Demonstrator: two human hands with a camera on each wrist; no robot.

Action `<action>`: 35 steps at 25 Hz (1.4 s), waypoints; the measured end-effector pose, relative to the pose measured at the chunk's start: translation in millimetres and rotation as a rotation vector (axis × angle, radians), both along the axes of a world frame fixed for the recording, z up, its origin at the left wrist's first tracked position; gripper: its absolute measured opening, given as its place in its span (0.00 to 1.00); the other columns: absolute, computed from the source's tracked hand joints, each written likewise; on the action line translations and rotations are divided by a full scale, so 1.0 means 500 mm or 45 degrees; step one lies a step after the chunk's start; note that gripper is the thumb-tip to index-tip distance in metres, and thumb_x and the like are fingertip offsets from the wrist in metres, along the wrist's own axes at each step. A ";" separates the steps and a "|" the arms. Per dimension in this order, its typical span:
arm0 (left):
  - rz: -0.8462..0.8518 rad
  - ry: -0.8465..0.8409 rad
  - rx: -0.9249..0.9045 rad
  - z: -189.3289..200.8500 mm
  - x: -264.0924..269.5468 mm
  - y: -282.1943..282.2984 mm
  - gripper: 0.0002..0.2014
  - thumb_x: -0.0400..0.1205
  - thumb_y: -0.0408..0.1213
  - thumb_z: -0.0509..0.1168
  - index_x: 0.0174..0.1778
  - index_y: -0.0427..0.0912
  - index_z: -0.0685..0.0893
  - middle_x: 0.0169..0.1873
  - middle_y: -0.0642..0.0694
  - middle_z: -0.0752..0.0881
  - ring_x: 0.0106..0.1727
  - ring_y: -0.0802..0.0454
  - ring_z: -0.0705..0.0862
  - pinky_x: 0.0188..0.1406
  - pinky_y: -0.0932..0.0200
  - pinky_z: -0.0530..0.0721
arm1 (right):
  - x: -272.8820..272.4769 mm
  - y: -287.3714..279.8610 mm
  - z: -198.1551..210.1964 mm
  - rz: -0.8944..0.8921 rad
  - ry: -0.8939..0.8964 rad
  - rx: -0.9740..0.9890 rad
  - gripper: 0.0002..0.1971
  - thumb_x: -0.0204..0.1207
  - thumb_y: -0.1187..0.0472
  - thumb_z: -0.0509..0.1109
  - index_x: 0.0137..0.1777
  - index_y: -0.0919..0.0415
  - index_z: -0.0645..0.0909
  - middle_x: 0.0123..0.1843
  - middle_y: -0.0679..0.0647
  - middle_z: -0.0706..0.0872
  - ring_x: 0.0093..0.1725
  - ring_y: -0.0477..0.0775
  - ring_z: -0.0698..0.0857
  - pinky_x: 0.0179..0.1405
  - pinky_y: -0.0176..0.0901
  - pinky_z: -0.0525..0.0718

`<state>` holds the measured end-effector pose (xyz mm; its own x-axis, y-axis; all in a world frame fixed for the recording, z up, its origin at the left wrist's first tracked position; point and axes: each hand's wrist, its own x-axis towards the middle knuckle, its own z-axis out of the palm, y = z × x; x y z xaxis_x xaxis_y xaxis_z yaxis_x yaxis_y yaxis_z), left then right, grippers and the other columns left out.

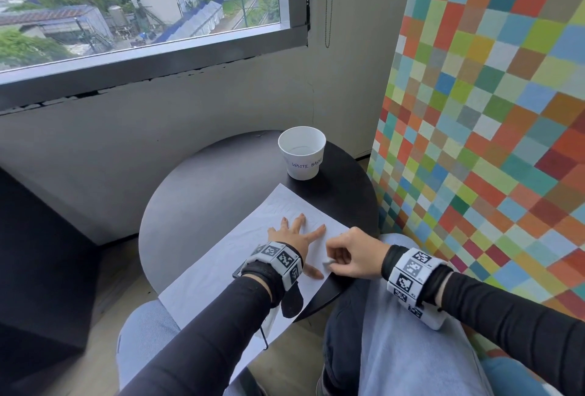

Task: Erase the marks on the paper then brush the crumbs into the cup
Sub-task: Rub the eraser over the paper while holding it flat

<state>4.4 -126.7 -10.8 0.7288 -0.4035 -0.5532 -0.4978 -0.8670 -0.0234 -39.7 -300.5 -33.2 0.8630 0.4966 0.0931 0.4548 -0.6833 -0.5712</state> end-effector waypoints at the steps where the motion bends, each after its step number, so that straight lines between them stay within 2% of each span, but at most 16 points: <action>1: -0.003 -0.004 0.000 0.000 0.001 0.001 0.55 0.72 0.68 0.71 0.84 0.69 0.38 0.87 0.45 0.38 0.86 0.34 0.42 0.80 0.29 0.57 | 0.002 -0.001 0.000 -0.012 -0.002 0.004 0.12 0.71 0.58 0.74 0.31 0.52 0.73 0.24 0.42 0.75 0.24 0.40 0.74 0.31 0.28 0.71; 4: -0.001 -0.004 -0.005 0.001 0.000 0.000 0.54 0.72 0.68 0.71 0.84 0.70 0.38 0.87 0.45 0.38 0.86 0.34 0.42 0.80 0.30 0.58 | 0.022 -0.018 0.003 -0.249 -0.044 0.036 0.13 0.69 0.61 0.74 0.30 0.54 0.72 0.21 0.42 0.72 0.23 0.40 0.72 0.31 0.36 0.70; 5: -0.001 -0.007 -0.002 0.001 -0.001 0.002 0.54 0.72 0.68 0.71 0.84 0.70 0.39 0.87 0.45 0.38 0.86 0.34 0.42 0.80 0.30 0.58 | 0.020 -0.015 0.002 -0.227 -0.043 0.040 0.13 0.68 0.62 0.74 0.30 0.54 0.72 0.21 0.42 0.72 0.23 0.40 0.72 0.31 0.36 0.70; 8: -0.007 -0.021 0.002 -0.002 -0.001 0.001 0.54 0.72 0.69 0.71 0.84 0.70 0.39 0.87 0.44 0.38 0.86 0.33 0.43 0.80 0.30 0.59 | -0.001 0.002 -0.002 -0.009 0.003 0.013 0.12 0.69 0.58 0.73 0.29 0.55 0.74 0.22 0.43 0.74 0.23 0.42 0.73 0.30 0.28 0.70; 12: -0.003 -0.014 -0.001 0.002 -0.001 0.002 0.54 0.72 0.68 0.70 0.84 0.69 0.39 0.87 0.44 0.37 0.86 0.33 0.42 0.79 0.29 0.58 | 0.020 -0.016 -0.004 -0.243 -0.035 0.039 0.11 0.68 0.60 0.73 0.29 0.57 0.74 0.21 0.43 0.72 0.22 0.41 0.72 0.30 0.36 0.70; 15: -0.006 -0.012 0.003 0.001 -0.002 0.001 0.54 0.72 0.69 0.70 0.84 0.69 0.38 0.87 0.44 0.37 0.86 0.33 0.42 0.79 0.29 0.57 | 0.001 -0.001 -0.007 -0.033 0.013 0.014 0.11 0.69 0.57 0.72 0.29 0.56 0.75 0.22 0.43 0.74 0.23 0.44 0.73 0.29 0.31 0.71; 19: -0.005 -0.012 0.005 0.004 -0.003 0.001 0.54 0.72 0.68 0.70 0.84 0.69 0.38 0.87 0.44 0.37 0.86 0.34 0.42 0.79 0.29 0.57 | 0.022 -0.015 -0.001 -0.253 -0.037 0.017 0.12 0.68 0.59 0.73 0.29 0.54 0.72 0.21 0.42 0.73 0.22 0.40 0.72 0.31 0.36 0.71; 23: -0.009 -0.025 0.013 0.005 -0.003 0.000 0.54 0.72 0.70 0.70 0.84 0.69 0.38 0.87 0.44 0.37 0.86 0.34 0.43 0.79 0.28 0.57 | -0.005 0.013 -0.004 0.020 0.031 -0.026 0.11 0.69 0.57 0.72 0.29 0.55 0.74 0.23 0.42 0.74 0.24 0.38 0.72 0.30 0.25 0.68; 26: 0.004 0.000 0.014 0.010 -0.005 0.001 0.54 0.73 0.68 0.70 0.84 0.69 0.38 0.87 0.45 0.36 0.86 0.34 0.42 0.79 0.28 0.55 | 0.023 -0.013 0.000 -0.230 -0.013 0.001 0.10 0.69 0.58 0.73 0.30 0.58 0.76 0.21 0.42 0.73 0.23 0.40 0.73 0.31 0.34 0.71; 27: 0.007 0.005 0.014 0.010 -0.005 0.001 0.54 0.73 0.68 0.70 0.84 0.69 0.38 0.87 0.45 0.36 0.86 0.34 0.42 0.80 0.28 0.55 | 0.026 -0.014 0.001 -0.253 -0.021 0.004 0.10 0.68 0.59 0.72 0.30 0.58 0.75 0.21 0.42 0.73 0.23 0.40 0.73 0.31 0.35 0.71; 30: -0.003 -0.015 0.025 0.007 -0.004 0.000 0.54 0.72 0.69 0.70 0.84 0.69 0.38 0.87 0.44 0.37 0.86 0.34 0.43 0.79 0.29 0.57 | -0.004 0.016 0.000 0.013 0.023 -0.026 0.09 0.69 0.59 0.74 0.31 0.58 0.78 0.24 0.43 0.75 0.25 0.42 0.74 0.31 0.23 0.67; 31: -0.008 -0.018 0.026 0.007 -0.003 0.001 0.54 0.72 0.69 0.70 0.84 0.69 0.38 0.87 0.44 0.37 0.86 0.34 0.43 0.79 0.28 0.57 | -0.004 0.018 -0.002 0.036 0.032 -0.034 0.09 0.70 0.59 0.74 0.32 0.59 0.79 0.25 0.42 0.75 0.26 0.43 0.74 0.31 0.23 0.68; 33: -0.014 -0.011 0.028 0.008 -0.004 0.002 0.55 0.72 0.69 0.70 0.84 0.69 0.37 0.87 0.45 0.36 0.86 0.34 0.42 0.79 0.27 0.56 | 0.016 0.002 0.000 -0.111 -0.024 -0.018 0.10 0.70 0.57 0.75 0.32 0.59 0.80 0.25 0.42 0.76 0.25 0.41 0.73 0.32 0.26 0.69; 35: -0.033 -0.015 0.051 0.010 -0.004 0.004 0.56 0.70 0.70 0.71 0.84 0.68 0.37 0.87 0.45 0.36 0.86 0.33 0.43 0.79 0.25 0.54 | 0.024 0.003 0.002 -0.212 -0.081 -0.032 0.09 0.70 0.58 0.73 0.32 0.59 0.78 0.25 0.43 0.76 0.26 0.43 0.73 0.33 0.37 0.72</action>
